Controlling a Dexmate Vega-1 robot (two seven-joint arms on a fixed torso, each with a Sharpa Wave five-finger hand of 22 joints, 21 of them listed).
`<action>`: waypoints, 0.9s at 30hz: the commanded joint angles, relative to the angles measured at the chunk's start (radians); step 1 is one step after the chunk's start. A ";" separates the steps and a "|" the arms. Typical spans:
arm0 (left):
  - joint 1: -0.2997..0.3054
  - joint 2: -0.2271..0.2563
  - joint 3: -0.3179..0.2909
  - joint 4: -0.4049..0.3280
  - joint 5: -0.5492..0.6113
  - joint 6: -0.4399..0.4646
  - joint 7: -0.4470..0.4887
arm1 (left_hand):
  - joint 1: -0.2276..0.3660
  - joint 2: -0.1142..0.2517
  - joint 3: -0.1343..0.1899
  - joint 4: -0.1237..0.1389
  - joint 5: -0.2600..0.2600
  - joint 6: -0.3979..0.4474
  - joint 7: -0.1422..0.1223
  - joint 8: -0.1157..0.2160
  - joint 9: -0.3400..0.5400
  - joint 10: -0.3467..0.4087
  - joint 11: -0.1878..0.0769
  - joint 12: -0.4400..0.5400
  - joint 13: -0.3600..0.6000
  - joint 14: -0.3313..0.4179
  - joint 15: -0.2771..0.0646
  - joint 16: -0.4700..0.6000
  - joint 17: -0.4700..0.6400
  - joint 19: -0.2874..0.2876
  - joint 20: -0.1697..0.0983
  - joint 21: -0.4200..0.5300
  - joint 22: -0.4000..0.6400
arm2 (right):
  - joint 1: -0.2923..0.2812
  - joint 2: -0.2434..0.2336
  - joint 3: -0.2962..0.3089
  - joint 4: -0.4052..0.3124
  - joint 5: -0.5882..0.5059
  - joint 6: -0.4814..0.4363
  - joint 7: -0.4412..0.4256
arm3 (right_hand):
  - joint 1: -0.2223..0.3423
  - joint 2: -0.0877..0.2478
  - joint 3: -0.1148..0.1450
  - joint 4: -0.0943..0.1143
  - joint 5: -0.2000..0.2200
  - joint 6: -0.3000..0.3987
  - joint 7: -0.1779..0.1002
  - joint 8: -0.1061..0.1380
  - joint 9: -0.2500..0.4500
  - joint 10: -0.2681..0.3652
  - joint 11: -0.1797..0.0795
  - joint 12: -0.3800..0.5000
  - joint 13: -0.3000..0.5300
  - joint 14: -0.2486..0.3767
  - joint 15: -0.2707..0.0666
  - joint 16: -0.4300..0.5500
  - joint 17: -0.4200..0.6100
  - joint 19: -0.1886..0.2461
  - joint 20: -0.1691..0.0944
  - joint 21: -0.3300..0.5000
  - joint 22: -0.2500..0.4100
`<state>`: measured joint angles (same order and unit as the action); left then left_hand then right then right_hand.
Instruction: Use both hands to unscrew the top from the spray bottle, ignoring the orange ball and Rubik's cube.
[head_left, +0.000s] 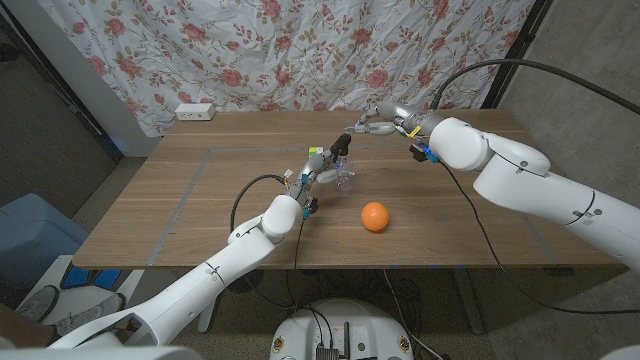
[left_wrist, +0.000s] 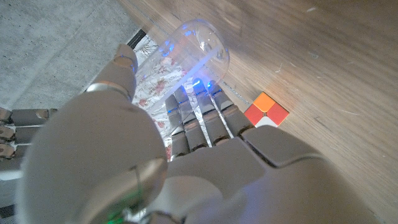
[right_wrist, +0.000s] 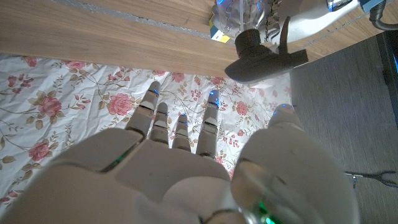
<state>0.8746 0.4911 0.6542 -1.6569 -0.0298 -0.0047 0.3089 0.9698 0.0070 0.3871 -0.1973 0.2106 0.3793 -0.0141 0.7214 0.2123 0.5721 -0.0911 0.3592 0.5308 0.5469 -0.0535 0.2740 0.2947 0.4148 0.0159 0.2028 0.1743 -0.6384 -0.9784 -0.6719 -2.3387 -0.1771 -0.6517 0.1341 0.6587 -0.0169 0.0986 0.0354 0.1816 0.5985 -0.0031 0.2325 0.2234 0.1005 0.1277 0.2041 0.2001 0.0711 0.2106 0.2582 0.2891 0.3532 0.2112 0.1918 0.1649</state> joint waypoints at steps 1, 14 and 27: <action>-0.001 -0.008 -0.003 0.015 -0.008 -0.004 0.007 | -0.119 0.123 0.043 0.032 -0.002 0.058 0.011 0.005 0.004 0.035 -0.020 0.006 0.005 0.008 -0.063 -0.003 0.002 0.006 0.006 0.001 0.004 | -0.017 0.034 -0.025 -0.018 -0.107 -0.063 0.014 | -0.038 0.002 -0.009 0.006 0.007 0.036 0.005 0.018 0.009 0.015 0.007 0.010 0.002 0.017 0.007 0.002 0.002 0.005 0.002 -0.003 0.004; -0.009 -0.009 -0.003 0.025 -0.012 -0.002 0.004 | -0.124 0.123 0.045 0.030 -0.003 0.058 0.013 0.004 0.003 0.034 -0.020 0.003 0.007 0.008 -0.062 -0.004 0.002 0.005 0.007 0.001 0.004 | -0.001 0.075 -0.068 -0.031 -0.180 -0.136 0.043 | -0.093 0.004 -0.022 0.017 0.008 0.109 0.007 0.049 0.022 0.042 0.009 0.015 0.002 0.038 0.007 0.005 0.000 0.014 0.003 -0.002 0.005; -0.016 -0.013 0.003 0.033 -0.015 0.002 0.000 | -0.127 0.124 0.047 0.030 -0.003 0.059 0.013 0.003 0.003 0.034 -0.018 0.001 0.008 0.006 -0.061 -0.005 0.004 0.005 0.006 0.001 0.004 | 0.000 0.114 -0.089 -0.031 -0.189 -0.179 0.045 | -0.138 0.000 -0.036 0.031 0.004 0.129 0.013 0.057 0.028 0.056 0.014 0.017 0.002 0.050 0.007 0.006 0.000 0.011 0.005 -0.004 0.005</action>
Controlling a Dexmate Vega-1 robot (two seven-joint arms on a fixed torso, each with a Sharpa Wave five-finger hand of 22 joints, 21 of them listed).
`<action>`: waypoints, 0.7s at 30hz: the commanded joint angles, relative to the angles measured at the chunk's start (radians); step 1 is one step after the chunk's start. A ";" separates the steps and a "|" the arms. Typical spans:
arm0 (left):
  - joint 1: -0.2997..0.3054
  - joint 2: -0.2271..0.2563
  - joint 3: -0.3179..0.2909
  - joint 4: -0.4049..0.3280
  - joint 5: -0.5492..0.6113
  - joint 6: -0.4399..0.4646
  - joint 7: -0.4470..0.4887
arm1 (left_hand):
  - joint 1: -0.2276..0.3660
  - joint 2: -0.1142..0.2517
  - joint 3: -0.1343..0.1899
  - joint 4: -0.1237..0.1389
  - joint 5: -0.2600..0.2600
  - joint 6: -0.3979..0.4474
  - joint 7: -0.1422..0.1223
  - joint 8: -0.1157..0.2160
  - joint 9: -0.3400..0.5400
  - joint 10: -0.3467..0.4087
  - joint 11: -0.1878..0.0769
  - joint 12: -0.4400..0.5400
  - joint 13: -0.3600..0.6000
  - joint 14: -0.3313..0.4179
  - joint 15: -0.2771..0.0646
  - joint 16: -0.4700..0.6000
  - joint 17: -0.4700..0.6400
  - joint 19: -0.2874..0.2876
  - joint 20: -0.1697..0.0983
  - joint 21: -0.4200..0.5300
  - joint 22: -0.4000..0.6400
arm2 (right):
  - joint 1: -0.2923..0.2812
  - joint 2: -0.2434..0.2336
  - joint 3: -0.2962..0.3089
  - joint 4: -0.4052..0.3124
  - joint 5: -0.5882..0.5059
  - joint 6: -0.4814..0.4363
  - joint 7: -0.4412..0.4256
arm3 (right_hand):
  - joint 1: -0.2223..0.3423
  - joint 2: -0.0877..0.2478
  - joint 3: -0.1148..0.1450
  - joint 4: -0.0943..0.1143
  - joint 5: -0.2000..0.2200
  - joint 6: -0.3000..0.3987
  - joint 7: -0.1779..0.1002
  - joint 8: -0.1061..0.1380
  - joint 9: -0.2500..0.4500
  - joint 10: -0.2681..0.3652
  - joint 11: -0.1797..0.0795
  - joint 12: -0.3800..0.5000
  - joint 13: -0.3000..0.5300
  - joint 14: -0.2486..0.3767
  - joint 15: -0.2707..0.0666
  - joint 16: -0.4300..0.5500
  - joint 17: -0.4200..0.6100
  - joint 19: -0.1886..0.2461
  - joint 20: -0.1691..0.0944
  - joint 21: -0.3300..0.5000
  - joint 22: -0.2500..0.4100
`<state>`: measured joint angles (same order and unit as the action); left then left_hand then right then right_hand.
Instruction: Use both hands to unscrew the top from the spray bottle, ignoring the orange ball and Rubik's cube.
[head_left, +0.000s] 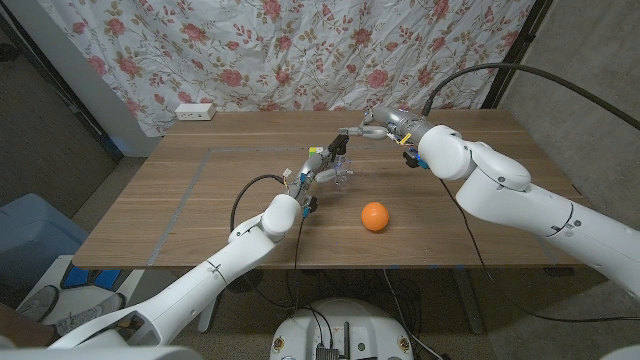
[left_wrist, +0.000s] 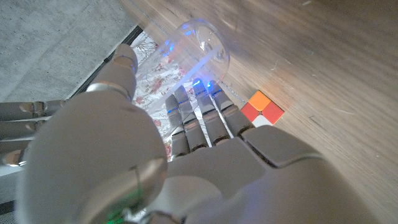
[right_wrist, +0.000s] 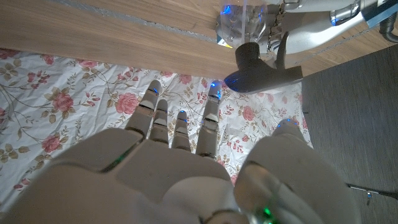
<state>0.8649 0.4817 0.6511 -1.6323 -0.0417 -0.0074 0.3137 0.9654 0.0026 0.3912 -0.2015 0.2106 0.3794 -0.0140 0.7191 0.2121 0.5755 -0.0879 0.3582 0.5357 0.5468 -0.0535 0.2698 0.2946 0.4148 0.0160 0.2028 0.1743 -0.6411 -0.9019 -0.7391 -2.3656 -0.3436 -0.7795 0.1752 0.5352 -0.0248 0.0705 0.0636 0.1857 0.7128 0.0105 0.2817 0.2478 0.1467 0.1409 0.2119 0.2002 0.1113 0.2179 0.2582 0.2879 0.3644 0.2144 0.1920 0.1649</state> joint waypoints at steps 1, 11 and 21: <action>-0.006 -0.005 0.006 0.008 -0.004 0.004 -0.004 | -0.123 0.129 0.043 0.034 -0.003 0.058 0.013 0.005 0.003 0.030 -0.023 0.002 0.003 0.006 -0.061 -0.001 0.004 0.005 0.007 0.001 0.004 | 0.002 0.037 -0.023 -0.005 -0.024 -0.053 0.001 | -0.017 0.008 -0.009 0.003 0.000 0.016 -0.001 0.008 0.004 0.010 0.001 0.010 0.001 0.010 0.000 0.006 0.001 -0.001 0.002 -0.005 0.005; -0.005 -0.005 0.011 0.001 0.001 0.015 0.000 | -0.124 0.129 0.044 0.033 -0.003 0.058 0.012 0.004 0.003 0.030 -0.021 0.001 0.004 0.006 -0.062 -0.001 0.005 0.005 0.007 0.001 0.004 | 0.026 0.047 -0.056 -0.013 -0.039 -0.084 0.017 | -0.037 0.008 -0.014 0.007 -0.001 0.004 0.006 0.002 0.006 0.011 0.005 0.007 0.001 0.009 0.001 0.003 0.001 -0.014 0.002 -0.009 0.005; 0.004 -0.003 0.012 -0.015 0.003 0.028 0.005 | -0.125 0.129 0.045 0.032 -0.003 0.059 0.013 0.004 0.003 0.032 -0.020 0.000 0.005 0.008 -0.062 0.000 0.005 0.004 0.007 0.001 0.004 | 0.059 0.052 -0.092 -0.017 -0.058 -0.117 0.046 | -0.049 0.008 -0.016 0.006 -0.002 -0.018 0.016 -0.009 0.009 0.000 0.010 0.000 0.001 -0.002 0.000 -0.004 0.000 -0.024 0.001 -0.011 0.005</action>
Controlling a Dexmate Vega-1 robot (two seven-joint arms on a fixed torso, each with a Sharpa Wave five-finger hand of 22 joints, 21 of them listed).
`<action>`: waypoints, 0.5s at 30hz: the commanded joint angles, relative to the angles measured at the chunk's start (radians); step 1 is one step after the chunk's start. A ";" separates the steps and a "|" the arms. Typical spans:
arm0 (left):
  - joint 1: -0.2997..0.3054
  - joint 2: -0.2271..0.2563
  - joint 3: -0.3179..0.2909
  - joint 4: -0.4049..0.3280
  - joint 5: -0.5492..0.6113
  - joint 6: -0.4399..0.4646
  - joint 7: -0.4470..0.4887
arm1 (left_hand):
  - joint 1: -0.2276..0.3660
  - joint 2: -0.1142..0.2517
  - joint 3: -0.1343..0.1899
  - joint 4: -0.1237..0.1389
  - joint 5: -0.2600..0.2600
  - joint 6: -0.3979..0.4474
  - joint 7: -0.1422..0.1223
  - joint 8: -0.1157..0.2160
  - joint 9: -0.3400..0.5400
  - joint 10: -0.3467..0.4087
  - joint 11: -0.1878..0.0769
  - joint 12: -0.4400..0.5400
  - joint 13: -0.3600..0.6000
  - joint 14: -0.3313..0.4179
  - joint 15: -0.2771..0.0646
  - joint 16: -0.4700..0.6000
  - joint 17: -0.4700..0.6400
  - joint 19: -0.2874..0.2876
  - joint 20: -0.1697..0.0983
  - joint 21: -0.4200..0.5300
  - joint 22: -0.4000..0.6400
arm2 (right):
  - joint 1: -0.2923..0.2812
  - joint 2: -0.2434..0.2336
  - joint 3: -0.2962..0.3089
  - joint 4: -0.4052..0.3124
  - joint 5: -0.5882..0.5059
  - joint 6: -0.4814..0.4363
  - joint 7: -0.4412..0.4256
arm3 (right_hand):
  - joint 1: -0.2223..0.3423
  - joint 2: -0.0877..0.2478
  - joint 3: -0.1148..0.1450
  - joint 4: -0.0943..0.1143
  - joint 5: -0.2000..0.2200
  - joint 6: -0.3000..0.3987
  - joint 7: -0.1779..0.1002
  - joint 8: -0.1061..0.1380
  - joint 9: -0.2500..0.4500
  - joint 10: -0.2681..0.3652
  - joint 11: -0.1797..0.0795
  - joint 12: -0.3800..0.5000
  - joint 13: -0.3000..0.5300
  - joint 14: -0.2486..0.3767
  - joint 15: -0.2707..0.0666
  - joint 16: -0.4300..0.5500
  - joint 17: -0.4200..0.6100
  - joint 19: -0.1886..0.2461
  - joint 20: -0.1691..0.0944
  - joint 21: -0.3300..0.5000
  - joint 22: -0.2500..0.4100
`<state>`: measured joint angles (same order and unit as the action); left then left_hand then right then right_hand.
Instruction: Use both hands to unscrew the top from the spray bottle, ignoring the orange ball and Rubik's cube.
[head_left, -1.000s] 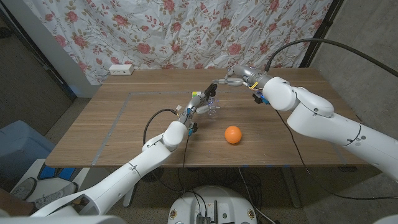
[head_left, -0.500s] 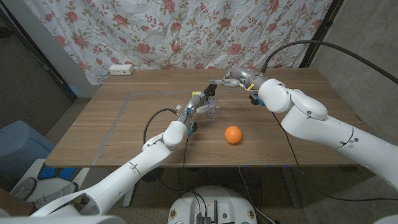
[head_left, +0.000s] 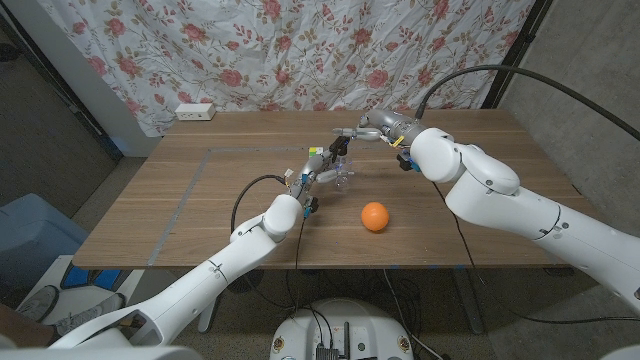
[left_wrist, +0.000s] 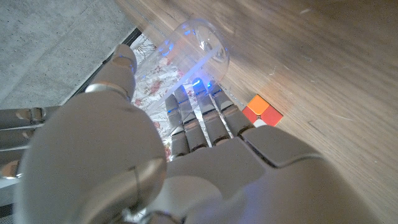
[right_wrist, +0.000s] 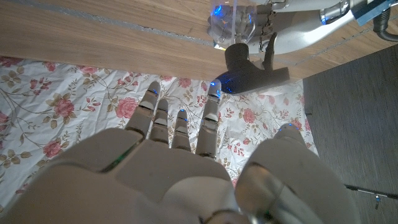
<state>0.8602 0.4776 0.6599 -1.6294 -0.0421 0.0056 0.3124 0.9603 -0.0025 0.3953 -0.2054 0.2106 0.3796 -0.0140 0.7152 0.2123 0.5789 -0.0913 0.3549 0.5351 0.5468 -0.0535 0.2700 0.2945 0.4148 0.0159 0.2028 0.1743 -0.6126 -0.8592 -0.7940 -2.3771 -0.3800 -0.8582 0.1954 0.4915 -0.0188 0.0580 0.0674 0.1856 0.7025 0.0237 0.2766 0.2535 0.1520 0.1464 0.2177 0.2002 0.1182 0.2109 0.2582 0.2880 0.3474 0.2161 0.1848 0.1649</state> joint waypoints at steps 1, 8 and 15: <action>0.008 0.003 0.005 -0.016 0.005 0.007 0.004 | -0.120 0.134 0.041 0.036 -0.003 0.058 0.014 0.008 0.003 0.028 -0.017 0.003 0.006 0.008 -0.062 -0.001 0.005 0.005 0.007 0.001 0.004 | 0.032 0.009 -0.039 -0.006 -0.022 -0.039 0.026 | -0.005 0.002 -0.003 0.001 -0.001 -0.010 0.003 -0.005 0.003 -0.008 0.007 -0.007 0.001 -0.011 0.007 -0.005 -0.001 -0.009 0.000 -0.004 0.005; 0.010 0.005 0.006 -0.024 0.007 0.011 0.002 | -0.120 0.134 0.042 0.035 -0.003 0.057 0.011 0.007 0.003 0.029 -0.019 0.003 0.006 0.007 -0.061 -0.001 0.006 0.005 0.007 0.001 0.004 | 0.051 0.013 -0.061 -0.012 -0.039 -0.065 0.040 | -0.001 0.004 0.000 -0.007 0.000 -0.030 0.006 -0.013 0.004 -0.017 0.012 -0.011 0.001 -0.016 0.007 -0.009 -0.002 -0.015 -0.001 -0.004 0.004; 0.006 0.004 0.010 -0.020 0.008 0.007 -0.005 | -0.121 0.137 0.044 0.036 -0.003 0.055 0.014 0.006 0.003 0.029 -0.017 0.002 0.007 0.006 -0.060 -0.002 0.007 0.004 0.009 0.001 0.004 | 0.067 0.014 -0.083 -0.023 -0.059 -0.093 0.052 | 0.004 0.005 0.004 -0.015 0.000 -0.052 0.017 -0.022 0.006 -0.024 0.016 -0.014 0.000 -0.019 0.007 -0.012 -0.004 -0.019 -0.001 -0.004 0.005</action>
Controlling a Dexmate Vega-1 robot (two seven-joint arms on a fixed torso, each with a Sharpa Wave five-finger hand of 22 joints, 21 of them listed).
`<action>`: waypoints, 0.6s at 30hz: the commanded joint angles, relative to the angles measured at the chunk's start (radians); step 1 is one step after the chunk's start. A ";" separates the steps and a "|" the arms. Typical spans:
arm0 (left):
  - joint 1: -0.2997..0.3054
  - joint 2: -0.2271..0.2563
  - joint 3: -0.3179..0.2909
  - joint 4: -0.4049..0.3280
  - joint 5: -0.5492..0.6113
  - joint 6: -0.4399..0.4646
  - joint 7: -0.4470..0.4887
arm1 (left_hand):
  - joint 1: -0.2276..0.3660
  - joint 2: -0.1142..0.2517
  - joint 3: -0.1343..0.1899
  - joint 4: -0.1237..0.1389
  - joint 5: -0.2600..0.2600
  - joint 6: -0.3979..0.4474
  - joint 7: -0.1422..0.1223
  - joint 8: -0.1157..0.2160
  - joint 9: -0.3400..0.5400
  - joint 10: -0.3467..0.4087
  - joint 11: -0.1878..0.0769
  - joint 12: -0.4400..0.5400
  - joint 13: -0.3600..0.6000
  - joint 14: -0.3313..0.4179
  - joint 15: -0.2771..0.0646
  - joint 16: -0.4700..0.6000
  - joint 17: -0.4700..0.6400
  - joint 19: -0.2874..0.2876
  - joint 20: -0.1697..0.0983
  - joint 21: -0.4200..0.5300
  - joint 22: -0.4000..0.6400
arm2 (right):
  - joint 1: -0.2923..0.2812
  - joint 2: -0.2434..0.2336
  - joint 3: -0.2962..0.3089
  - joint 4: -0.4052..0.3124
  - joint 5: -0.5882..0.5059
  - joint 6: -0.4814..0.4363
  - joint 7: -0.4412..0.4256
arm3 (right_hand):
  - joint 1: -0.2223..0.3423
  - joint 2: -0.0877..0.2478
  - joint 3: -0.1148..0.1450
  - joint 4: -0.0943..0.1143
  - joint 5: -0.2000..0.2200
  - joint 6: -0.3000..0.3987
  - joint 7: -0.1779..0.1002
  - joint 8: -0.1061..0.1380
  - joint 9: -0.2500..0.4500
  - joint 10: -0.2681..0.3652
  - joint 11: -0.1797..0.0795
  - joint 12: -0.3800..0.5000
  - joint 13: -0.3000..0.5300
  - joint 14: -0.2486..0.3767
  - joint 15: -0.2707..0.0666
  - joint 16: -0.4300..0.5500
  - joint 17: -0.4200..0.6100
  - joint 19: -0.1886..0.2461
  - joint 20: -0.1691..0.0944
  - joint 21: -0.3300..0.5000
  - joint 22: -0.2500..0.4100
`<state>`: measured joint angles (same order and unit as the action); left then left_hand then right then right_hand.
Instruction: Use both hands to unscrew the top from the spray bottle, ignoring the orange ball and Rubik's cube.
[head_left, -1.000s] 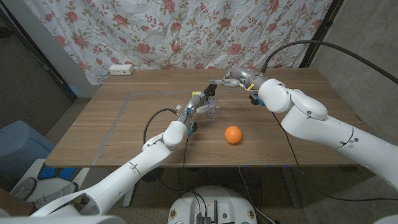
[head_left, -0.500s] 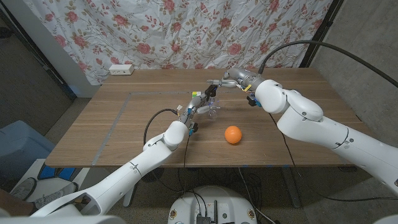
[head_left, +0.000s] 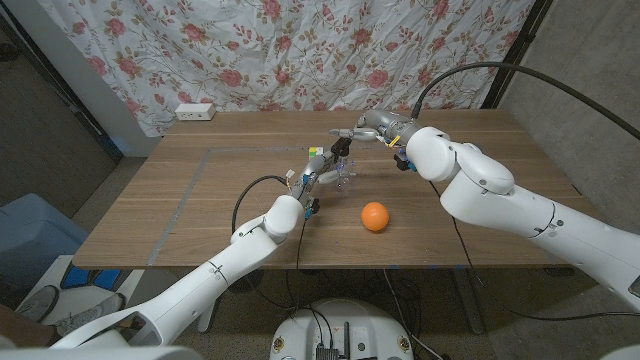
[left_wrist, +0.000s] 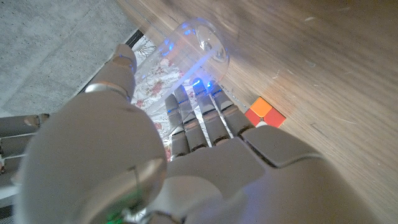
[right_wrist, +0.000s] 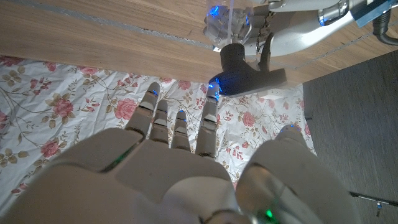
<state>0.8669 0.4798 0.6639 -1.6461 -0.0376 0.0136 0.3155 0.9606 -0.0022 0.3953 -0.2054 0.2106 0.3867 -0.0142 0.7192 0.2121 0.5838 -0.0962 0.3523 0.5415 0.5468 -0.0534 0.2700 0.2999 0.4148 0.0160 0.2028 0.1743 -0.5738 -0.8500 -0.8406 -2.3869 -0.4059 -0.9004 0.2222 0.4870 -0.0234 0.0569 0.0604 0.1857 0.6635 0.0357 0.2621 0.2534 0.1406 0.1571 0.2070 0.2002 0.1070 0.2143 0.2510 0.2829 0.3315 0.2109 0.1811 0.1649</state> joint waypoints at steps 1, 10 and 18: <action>-0.001 0.001 0.006 -0.003 0.003 -0.002 -0.008 | -0.122 0.137 0.044 0.036 -0.003 0.048 0.013 0.002 0.003 0.023 -0.013 0.004 0.001 0.006 -0.060 -0.002 0.001 0.004 0.009 0.001 0.004 | 0.031 0.004 -0.039 -0.014 -0.034 -0.053 0.028 | 0.009 0.010 0.005 -0.008 0.000 -0.014 0.004 -0.008 0.006 -0.013 0.006 -0.004 0.000 -0.008 0.004 -0.005 0.001 -0.003 0.004 0.000 0.005; 0.001 0.001 0.006 -0.008 0.004 0.004 -0.007 | -0.122 0.140 0.047 0.036 -0.003 0.048 0.015 0.001 0.003 0.022 -0.011 0.002 0.001 0.004 -0.059 -0.002 0.002 0.003 0.010 0.000 0.004 | 0.055 0.008 -0.066 -0.017 -0.050 -0.073 0.050 | 0.014 0.011 0.008 -0.015 0.001 -0.028 0.010 -0.013 0.007 -0.018 0.008 -0.006 0.000 -0.010 0.004 -0.007 0.000 -0.006 0.004 0.001 0.005; 0.011 0.004 0.004 -0.020 0.005 0.010 0.001 | -0.125 0.142 0.049 0.037 -0.002 0.045 0.017 -0.001 0.003 0.019 -0.007 0.000 0.003 0.004 -0.055 -0.003 0.003 0.002 0.013 0.000 0.004 | 0.070 0.010 -0.081 -0.011 -0.055 -0.078 0.065 | 0.038 0.016 0.020 -0.037 0.005 -0.054 0.009 -0.022 0.010 -0.027 0.010 -0.008 0.001 -0.014 0.002 -0.011 -0.002 -0.008 0.003 0.002 0.005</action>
<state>0.8673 0.4813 0.6692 -1.6543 -0.0346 0.0160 0.3095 0.9607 -0.0021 0.3962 -0.2064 0.2106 0.3868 -0.0143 0.7187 0.2121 0.5840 -0.0964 0.3503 0.5411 0.5467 -0.0534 0.2701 0.2998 0.4093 0.0214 0.2028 0.1743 -0.5264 -0.8434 -0.8969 -2.4000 -0.4474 -0.9608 0.2637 0.5062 -0.0044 0.0720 0.0343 0.1856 0.6187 0.0458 0.2432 0.2580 0.1229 0.1678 0.1994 0.2002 0.0997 0.2143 0.2466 0.2788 0.3281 0.2144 0.1812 0.1649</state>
